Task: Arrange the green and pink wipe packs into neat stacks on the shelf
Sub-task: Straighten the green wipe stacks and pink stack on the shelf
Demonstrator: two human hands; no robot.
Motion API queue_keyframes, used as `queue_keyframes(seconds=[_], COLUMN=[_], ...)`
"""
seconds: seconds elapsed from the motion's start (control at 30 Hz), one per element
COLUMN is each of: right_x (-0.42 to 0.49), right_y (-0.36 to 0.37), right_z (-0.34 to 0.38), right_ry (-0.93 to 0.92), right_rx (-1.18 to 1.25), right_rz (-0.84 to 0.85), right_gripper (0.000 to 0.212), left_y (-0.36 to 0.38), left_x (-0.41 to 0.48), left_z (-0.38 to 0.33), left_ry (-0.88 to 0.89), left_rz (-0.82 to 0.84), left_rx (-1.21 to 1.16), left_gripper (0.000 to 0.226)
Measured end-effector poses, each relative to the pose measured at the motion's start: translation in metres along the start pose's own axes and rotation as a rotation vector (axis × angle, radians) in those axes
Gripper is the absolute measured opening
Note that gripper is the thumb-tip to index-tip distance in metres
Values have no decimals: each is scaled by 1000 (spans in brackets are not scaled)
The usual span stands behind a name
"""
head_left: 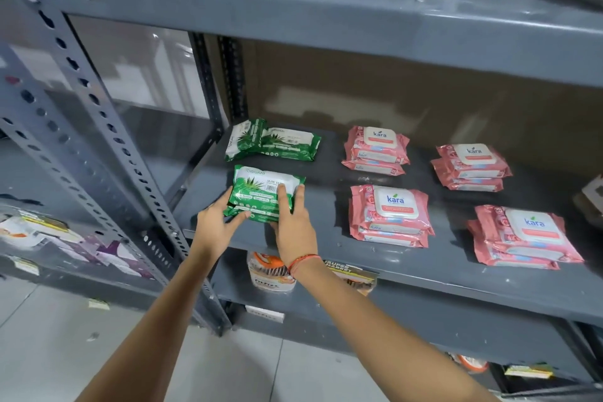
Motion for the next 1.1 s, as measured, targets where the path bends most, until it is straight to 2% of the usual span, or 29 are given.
queue_keyframes(seconds=[0.1,0.2,0.37,0.5,0.63,0.73,0.9,1.0,1.1], right_x=[-1,-1,18,66,109,138,177,188,194], right_y=[-3,-18,-67,-105,-119,-103,-71,-51,-34], right_z=[-2,-7,-9,0,19,30,45,50,55], right_ry=[-19,-60,-59,-99,-176,-162,-117,-79,12], right_rx=[-25,-97,-137,-120,-99,-80,-55,-83,24], right_rz=[4,49,316,412,333,284,189,175,165], right_gripper=[76,79,97,97,77,64,43,54,69], left_y=[-2,-4,-7,-12,-12,-8,-4,-3,-3], left_x=[4,3,-9,-9,-5,-6,-6,-5,-3], left_z=[6,4,5,14,25,34,42,46,48], left_ry=[-11,-30,-46,60,40,14,6,18,15], left_rz=[15,-4,-4,12,137,231,252,241,246], left_rx=[25,32,59,282,496,596,673,697,715], left_gripper=[63,79,107,119,135,139,138,140,142])
Point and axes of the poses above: each hand's wrist, its own x-axis towards the middle knuckle, its own y-axis out of the palm, z = x × y, the point moved 1 cm from there along x, towards the middle knuckle, and after that the axes turned 9 degrees about -x, right-handed, at the moved point
